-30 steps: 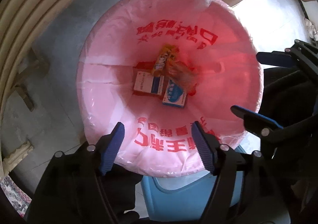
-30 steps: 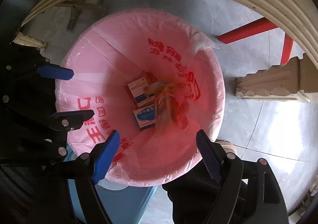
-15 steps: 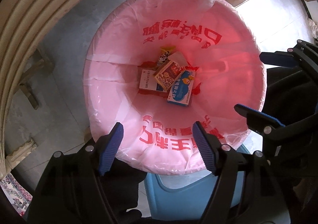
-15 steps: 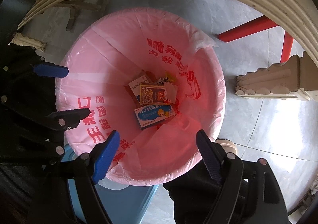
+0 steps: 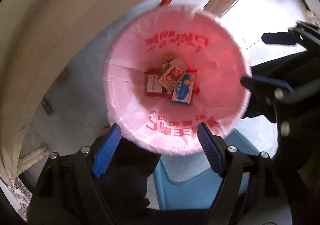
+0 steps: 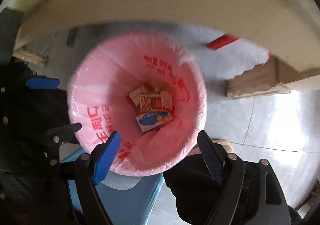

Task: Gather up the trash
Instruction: 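Raise both tools from the bin back over the table, then lower the left tool onto the crumpled white bag while the right tool approaches the clear bag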

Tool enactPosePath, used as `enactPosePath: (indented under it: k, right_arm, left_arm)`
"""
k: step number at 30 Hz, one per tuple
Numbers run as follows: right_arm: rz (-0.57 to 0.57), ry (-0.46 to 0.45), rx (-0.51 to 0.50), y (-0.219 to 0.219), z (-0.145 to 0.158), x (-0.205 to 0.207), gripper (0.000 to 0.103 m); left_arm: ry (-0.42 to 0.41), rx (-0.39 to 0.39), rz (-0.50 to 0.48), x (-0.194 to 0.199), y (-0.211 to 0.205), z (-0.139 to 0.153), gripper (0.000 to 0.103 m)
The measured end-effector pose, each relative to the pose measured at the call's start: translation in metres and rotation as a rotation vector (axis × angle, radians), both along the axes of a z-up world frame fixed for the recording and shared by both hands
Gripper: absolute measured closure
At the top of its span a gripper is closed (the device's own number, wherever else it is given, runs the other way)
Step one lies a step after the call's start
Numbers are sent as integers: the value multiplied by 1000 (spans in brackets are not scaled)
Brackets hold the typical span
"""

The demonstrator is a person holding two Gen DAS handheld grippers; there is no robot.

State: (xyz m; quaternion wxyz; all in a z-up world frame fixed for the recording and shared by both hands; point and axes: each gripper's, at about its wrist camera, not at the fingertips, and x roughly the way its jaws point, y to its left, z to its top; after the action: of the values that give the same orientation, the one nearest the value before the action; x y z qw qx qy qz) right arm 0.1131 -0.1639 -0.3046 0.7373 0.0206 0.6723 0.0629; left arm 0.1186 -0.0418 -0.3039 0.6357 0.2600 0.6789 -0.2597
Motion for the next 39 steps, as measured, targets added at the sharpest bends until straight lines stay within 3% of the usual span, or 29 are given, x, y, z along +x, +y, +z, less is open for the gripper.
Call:
enactPosePath:
  k: [7, 9, 13, 19, 23, 27, 33, 39]
  right_arm:
    - [-5, -122, 54, -13, 86, -14, 26]
    - [16, -166, 59, -15, 115, -12, 26]
    - [48, -261, 77, -19, 176, 5, 26]
    - [95, -409, 99, -27, 264, 48, 19]
    - [110, -475, 103, -29, 306, 79, 19]
    - [136, -494, 102, -29, 323, 111, 19]
    - [154, -464, 110, -24, 319, 155, 19]
    - [180, -409, 122, -16, 295, 190, 19]
  left_arm:
    - [-161, -52, 0, -12, 27, 100, 24]
    - [-214, -61, 7, -6, 32, 132, 19]
    - [-367, -65, 32, 19, 38, 206, 18]
    - [-461, -112, 101, 68, 42, 285, 16]
    - [-512, -99, 115, 95, 40, 303, 16]
    - [-485, -97, 133, 120, 39, 297, 16]
    - [-427, -84, 178, 156, 35, 277, 16]
    - [-376, -64, 190, 182, 27, 249, 16]
